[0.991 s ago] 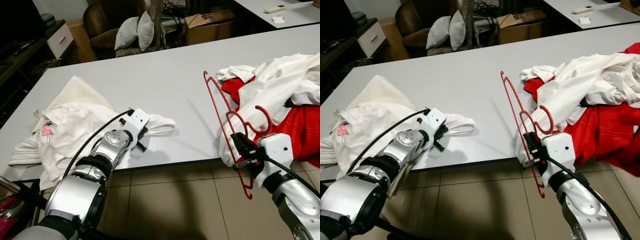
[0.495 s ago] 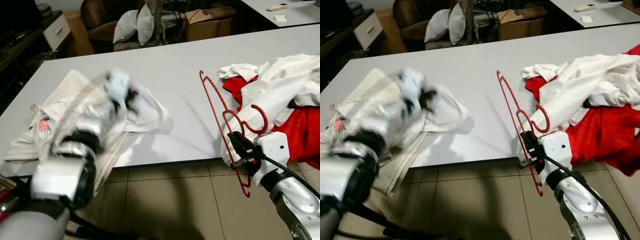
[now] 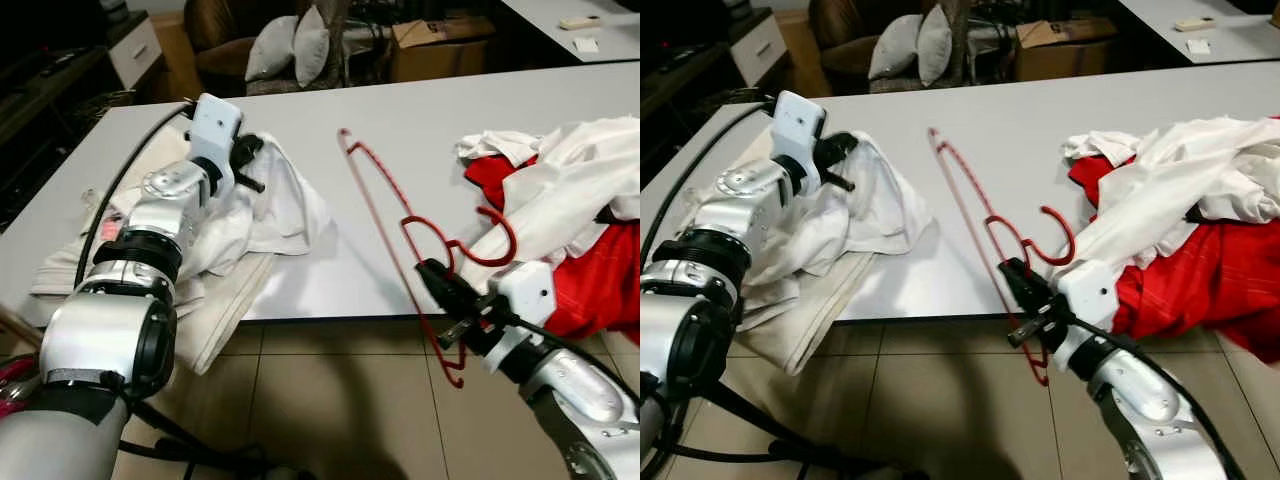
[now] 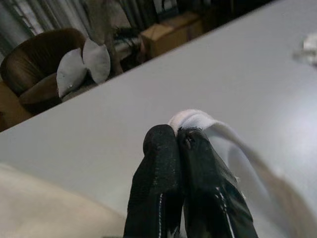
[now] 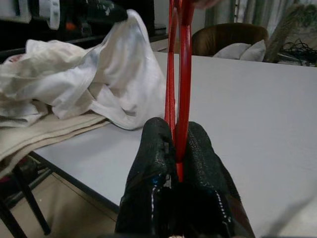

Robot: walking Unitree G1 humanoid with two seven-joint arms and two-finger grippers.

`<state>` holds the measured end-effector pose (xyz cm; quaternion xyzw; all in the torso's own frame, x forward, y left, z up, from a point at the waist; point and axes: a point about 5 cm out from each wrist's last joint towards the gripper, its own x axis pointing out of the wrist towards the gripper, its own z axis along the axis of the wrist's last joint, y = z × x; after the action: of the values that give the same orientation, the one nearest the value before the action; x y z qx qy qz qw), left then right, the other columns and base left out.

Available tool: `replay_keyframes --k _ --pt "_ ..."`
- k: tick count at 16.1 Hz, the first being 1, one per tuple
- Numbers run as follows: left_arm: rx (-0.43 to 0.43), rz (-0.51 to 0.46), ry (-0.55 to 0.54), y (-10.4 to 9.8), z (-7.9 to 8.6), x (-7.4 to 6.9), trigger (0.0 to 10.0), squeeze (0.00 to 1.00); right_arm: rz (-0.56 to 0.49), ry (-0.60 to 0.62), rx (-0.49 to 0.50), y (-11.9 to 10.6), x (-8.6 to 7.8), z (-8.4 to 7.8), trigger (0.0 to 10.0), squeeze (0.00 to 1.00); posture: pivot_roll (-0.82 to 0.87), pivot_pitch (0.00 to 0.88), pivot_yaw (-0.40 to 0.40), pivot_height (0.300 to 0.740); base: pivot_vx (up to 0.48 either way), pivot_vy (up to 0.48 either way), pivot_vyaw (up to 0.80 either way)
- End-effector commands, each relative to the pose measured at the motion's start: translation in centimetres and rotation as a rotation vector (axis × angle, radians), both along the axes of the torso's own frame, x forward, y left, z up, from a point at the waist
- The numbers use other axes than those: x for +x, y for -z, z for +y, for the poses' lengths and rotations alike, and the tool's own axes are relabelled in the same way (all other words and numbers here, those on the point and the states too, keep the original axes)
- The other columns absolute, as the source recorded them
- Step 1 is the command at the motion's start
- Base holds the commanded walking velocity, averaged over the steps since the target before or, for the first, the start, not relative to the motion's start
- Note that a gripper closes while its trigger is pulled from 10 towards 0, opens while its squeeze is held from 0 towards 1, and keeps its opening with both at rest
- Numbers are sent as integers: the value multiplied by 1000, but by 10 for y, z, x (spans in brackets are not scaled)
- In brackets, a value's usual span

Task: Hang hanger

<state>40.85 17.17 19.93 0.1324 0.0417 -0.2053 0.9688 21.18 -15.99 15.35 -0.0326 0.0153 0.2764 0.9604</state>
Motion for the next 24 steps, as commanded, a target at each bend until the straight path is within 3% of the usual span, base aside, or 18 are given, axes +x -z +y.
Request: replay_keyframes --k 1,5,8,10,11,12,15,19,24 --pt "58 80 17 24 -2 -6 0 0 -5 2 -12 1 0 2 10000 0 -181 0 145 740 0 0 0" --pt "90 204 69 68 -23 -20 0 0 13 93 -54 6 1 -11 10000 0 -196 0 161 740 0 0 0" --pt "131 199 66 73 -26 -22 0 0 11 99 -57 6 0 -12 10000 0 -203 0 167 740 0 0 0" --pt "149 193 72 74 -28 -23 10000 0 12 104 -59 7 -1 -11 10000 0 -209 0 170 740 0 0 0" --pt "177 186 93 77 -30 -24 10000 129 11 105 -59 6 -1 -11 10000 0 -209 0 171 740 0 0 0" --pt "194 197 127 82 -33 -27 10000 1000 11 105 -61 6 -1 -10 10000 0 -210 0 171 740 0 0 0" --pt "212 217 143 94 -38 -33 10000 1000 11 111 -66 6 -2 -13 10000 0 -215 0 174 740 0 0 0" --pt "295 148 131 98 -44 -36 10000 1000 10 107 -71 6 -2 -12 10000 0 -224 0 173 740 0 0 0" --pt "363 141 138 108 -50 -40 10000 1000 8 105 -75 5 -2 -12 10000 0 -231 0 169 740 0 0 0"
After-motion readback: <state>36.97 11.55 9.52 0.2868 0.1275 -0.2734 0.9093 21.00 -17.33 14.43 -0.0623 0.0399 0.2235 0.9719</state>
